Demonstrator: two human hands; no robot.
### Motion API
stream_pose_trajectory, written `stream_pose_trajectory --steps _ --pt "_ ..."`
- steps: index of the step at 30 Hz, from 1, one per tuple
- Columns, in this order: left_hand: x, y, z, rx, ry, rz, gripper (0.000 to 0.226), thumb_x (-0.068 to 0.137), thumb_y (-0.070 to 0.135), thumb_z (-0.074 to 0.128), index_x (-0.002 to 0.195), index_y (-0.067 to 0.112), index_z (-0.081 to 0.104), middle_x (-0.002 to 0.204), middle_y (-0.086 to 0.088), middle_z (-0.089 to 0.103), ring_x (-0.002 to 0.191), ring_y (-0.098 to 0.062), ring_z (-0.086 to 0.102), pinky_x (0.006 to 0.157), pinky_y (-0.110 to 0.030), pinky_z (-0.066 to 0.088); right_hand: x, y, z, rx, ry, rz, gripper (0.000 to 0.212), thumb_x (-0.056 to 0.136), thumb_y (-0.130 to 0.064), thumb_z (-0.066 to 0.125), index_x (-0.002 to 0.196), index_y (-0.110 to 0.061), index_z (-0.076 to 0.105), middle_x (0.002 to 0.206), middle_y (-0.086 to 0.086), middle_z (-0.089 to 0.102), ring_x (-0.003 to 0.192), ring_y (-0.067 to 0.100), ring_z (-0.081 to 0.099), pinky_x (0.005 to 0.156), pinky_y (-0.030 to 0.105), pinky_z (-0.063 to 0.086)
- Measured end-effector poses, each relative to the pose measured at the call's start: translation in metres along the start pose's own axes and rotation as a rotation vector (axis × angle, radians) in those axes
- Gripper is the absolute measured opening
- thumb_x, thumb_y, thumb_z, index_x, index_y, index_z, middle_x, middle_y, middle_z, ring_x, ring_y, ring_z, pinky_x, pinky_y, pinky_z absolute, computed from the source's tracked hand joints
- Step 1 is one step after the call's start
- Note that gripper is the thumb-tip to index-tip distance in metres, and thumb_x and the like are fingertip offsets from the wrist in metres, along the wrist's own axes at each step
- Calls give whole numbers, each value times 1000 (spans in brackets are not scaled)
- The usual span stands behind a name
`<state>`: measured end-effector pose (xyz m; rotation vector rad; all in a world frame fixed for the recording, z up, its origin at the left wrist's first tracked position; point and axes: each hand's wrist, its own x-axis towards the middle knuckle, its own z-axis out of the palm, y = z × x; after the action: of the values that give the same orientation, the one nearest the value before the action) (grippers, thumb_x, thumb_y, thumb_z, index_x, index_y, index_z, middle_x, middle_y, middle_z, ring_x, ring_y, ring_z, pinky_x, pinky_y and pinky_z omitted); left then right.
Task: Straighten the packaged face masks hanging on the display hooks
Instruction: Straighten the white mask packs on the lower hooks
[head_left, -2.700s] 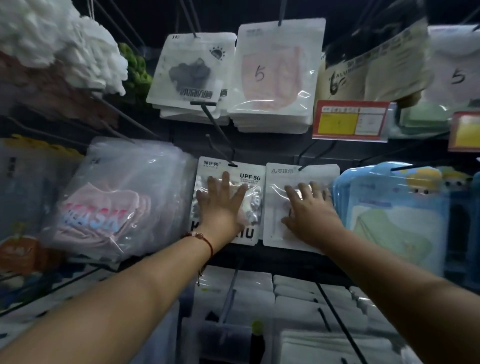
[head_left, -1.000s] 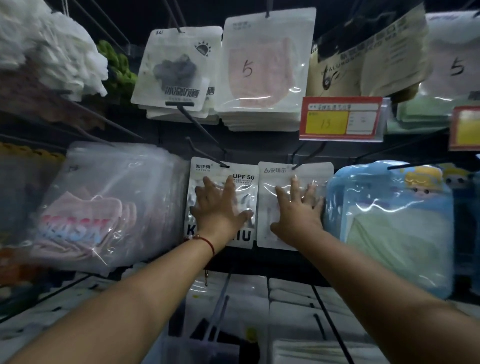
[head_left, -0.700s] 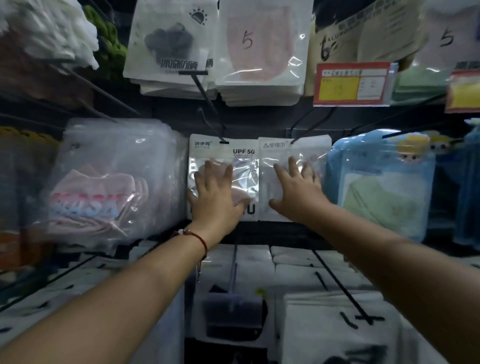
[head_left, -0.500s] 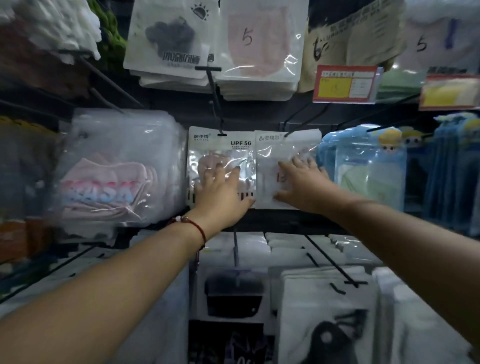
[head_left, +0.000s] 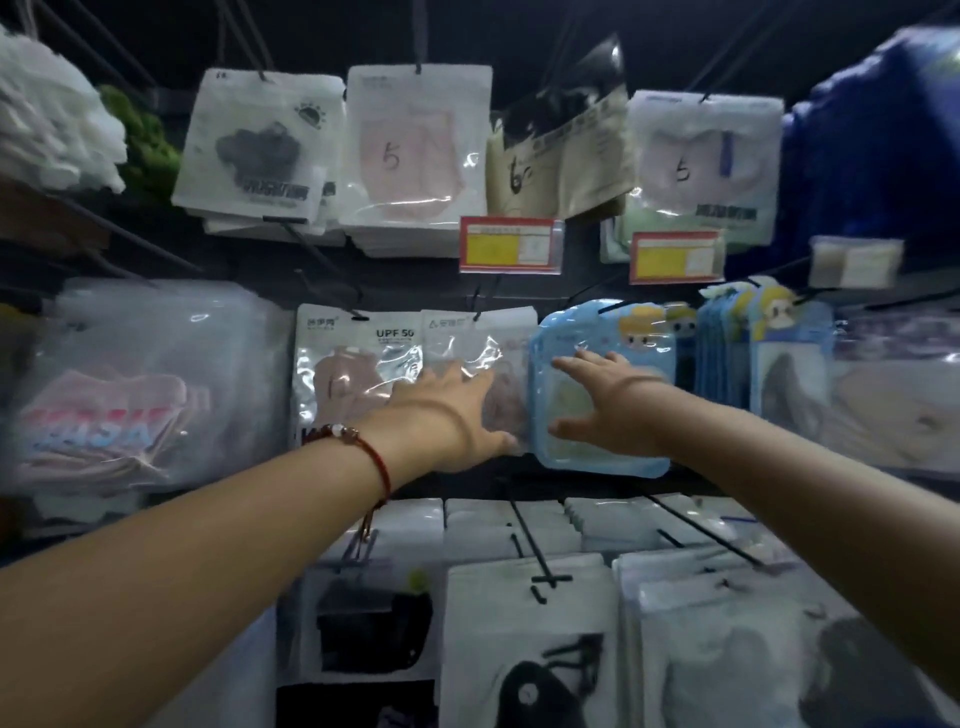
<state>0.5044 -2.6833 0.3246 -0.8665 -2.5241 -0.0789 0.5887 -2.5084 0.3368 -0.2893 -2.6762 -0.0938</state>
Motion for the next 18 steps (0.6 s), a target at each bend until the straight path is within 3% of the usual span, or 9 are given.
stream_pose_trajectory --steps 3,10,18 --pt "18 31 1 5 46 21 81 84 72 52 150 37 23 157 -4 29 143 -29 30 109 -47 36 1 35 -3 -17 9 19 87 87 -59 59 154 -33 12 164 -1 3 150 28 1 121 49 12" --pt "55 83 20 14 227 51 93 87 70 51 157 38 -1 167 -5 -11 154 -29 0 122 -49 15 13 72 10 -87 89 -53 82 88 -55 57 153 -28 14 164 7 -7 150 34 -2 121 50 6" --pt "95 88 44 39 197 -45 100 79 82 49 156 42 -2 166 -2 -17 153 -31 -2 116 -61 24 47 84 33 -37 121 -64 87 89 -61 54 154 -20 14 163 10 -10 148 41 -4 120 52 9"
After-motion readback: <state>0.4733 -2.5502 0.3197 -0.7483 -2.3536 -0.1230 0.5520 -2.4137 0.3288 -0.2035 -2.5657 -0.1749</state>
